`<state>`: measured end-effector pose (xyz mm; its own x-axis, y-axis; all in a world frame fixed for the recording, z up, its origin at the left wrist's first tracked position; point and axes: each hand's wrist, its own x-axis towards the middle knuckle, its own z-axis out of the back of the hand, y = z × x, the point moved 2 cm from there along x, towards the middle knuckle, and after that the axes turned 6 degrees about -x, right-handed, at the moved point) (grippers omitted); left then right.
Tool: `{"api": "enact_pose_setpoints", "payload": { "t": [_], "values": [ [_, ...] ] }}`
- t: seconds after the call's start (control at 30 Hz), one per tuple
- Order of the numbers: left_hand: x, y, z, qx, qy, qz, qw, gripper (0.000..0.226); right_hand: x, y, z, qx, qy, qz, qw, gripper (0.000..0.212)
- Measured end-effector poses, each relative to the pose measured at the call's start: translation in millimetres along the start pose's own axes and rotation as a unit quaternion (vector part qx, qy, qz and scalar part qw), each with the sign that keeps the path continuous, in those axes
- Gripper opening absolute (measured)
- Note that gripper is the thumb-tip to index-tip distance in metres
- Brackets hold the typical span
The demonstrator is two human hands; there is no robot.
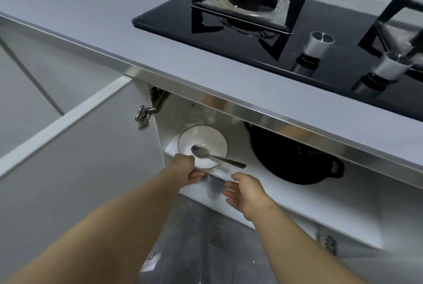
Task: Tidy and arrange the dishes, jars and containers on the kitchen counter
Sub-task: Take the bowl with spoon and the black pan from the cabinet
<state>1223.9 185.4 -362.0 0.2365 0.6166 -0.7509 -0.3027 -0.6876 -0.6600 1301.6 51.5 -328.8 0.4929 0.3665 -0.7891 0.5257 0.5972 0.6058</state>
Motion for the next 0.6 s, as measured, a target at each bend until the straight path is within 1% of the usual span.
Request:
{"api": "enact_pose_setpoints", "payload": {
  "t": [0.1, 0.23, 0.37, 0.43, 0.5, 0.6],
  "values": [
    [-53.2, 3.5, 12.0, 0.016, 0.019, 0.016, 1.000, 0.018, -45.4, -6.1, -3.2, -0.033, 0.027, -0.013, 0.999, 0.009],
    [-113.5, 4.6, 21.5, 0.038, 0.021, 0.029, 0.999, 0.027, -106.9, -11.7, -0.1, -0.068, 0.089, -0.010, 0.994, 0.018],
    [-185.4, -0.7, 36.8, 0.045, 0.043, 0.025, 0.998, 0.022, -161.0, -9.1, 6.9, -0.026, 0.108, 0.025, 0.993, 0.025],
    [-214.2, -6.3, 48.9, 0.060, 0.047, 0.015, 0.997, 0.018, -182.0, -9.5, 6.5, -0.009, 0.110, 0.035, 0.993, 0.026],
    [-238.2, -12.2, 61.0, 0.073, 0.047, 0.009, 0.996, 0.018, -202.9, -8.6, 4.6, 0.003, 0.115, 0.062, 0.991, 0.024],
    [-268.6, -23.2, 80.1, 0.087, 0.047, 0.006, 0.995, 0.018, -230.6, -1.6, -3.2, 0.009, 0.126, 0.107, 0.986, 0.027]
  ]
}}
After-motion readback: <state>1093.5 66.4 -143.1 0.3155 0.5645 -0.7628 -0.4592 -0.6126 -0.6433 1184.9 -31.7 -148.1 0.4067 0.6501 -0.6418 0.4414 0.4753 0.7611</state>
